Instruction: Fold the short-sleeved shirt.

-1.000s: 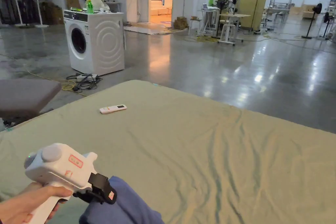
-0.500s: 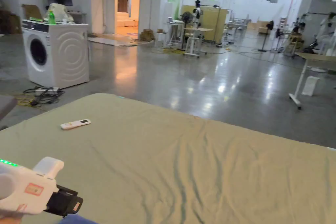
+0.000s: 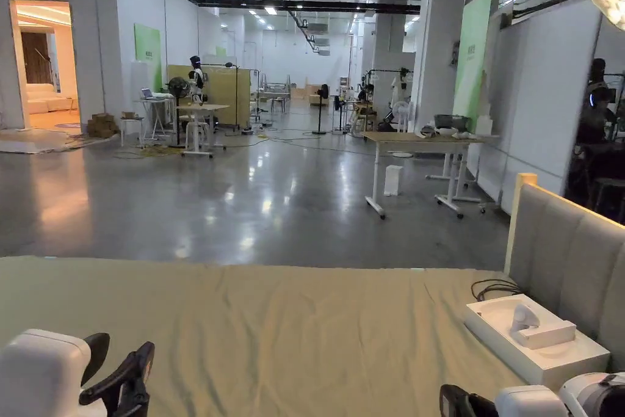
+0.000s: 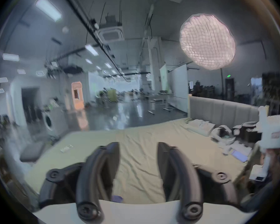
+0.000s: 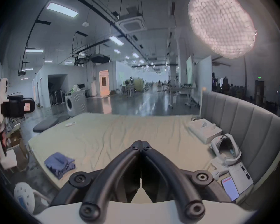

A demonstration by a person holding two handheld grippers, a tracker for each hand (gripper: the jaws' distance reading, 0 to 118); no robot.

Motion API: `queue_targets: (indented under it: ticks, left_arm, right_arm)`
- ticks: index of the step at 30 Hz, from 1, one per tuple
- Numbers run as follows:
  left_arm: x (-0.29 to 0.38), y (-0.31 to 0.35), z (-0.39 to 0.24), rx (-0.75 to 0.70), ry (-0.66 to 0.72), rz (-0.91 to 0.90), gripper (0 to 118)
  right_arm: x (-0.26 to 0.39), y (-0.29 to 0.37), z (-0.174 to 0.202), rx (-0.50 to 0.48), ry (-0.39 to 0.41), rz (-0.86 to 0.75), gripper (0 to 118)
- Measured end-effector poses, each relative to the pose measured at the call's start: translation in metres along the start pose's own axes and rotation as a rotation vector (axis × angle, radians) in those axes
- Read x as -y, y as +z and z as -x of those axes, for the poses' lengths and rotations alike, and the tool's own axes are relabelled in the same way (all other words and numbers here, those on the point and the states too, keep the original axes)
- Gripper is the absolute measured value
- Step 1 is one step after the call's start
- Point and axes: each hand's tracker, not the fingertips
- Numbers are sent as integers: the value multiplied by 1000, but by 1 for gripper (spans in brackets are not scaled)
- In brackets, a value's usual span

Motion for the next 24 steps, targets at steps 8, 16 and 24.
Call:
queue_targets:
  ticks: [8,16,24]
  left_arm:
    - [15,14,-4,-15,44,-40,2]
    - [12,21,-13,25,47,-21,2]
    - [11,25,-12,37,59,-35,2]
  right_arm:
    - [-8,30,8,76,69,-58,0]
    - [4,40,16,55,122,-66,0]
    - [1,43,15,48,100,-83,0]
